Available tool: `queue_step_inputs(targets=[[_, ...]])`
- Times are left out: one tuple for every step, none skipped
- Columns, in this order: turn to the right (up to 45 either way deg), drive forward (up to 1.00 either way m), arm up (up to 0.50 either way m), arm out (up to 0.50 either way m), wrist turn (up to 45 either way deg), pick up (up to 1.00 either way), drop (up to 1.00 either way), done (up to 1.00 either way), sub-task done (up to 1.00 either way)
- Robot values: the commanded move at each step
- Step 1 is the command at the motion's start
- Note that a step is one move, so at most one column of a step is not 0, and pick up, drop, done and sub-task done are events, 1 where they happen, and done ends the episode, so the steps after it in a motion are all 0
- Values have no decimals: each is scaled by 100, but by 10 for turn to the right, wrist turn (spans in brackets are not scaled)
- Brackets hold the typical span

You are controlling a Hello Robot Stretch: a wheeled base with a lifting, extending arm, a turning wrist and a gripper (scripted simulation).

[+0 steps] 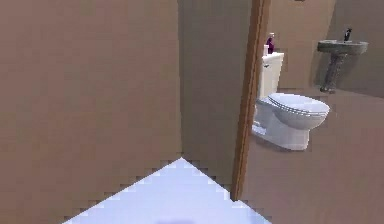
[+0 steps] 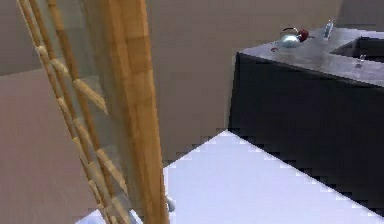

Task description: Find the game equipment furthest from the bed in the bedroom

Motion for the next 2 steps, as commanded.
queue_step_inputs(targets=[[0, 20, 0, 0, 0, 0, 0, 0, 0], [390, 0, 0, 0, 0, 0, 0, 0, 0]])
